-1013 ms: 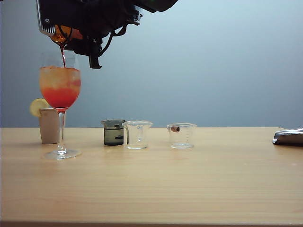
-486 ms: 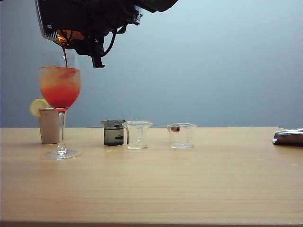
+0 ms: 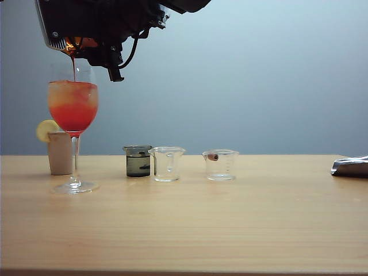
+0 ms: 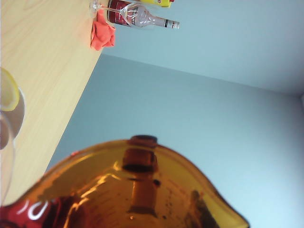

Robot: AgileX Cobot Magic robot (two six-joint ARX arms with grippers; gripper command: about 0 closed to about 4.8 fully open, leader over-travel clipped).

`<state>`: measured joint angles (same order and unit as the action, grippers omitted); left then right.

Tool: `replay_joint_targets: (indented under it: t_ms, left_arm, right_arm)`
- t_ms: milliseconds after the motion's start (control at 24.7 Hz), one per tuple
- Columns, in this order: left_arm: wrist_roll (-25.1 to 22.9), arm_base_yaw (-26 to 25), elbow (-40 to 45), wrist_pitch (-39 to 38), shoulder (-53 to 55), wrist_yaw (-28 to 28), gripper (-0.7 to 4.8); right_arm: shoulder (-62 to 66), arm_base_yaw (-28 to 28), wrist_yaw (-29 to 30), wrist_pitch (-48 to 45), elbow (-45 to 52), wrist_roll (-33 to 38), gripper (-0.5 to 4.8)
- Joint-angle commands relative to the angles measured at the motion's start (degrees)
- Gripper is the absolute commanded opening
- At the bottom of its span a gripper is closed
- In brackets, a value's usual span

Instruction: Pick up the fourth measuring cup from the left, pour the grenadine inside into the goblet, and finally put the measuring cup back in its original place.

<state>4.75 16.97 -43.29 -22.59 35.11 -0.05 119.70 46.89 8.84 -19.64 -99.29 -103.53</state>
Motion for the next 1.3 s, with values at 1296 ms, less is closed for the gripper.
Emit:
replay_joint_targets:
  t_ms: [1296]
  left_arm:
    - [0.20,0.00,-0.31,0.37,-0.11,0.28,-0.06]
  right_arm:
    - [-0.35,-0.07,-0.13,-1.62,-0.22,3.13,-0.05]
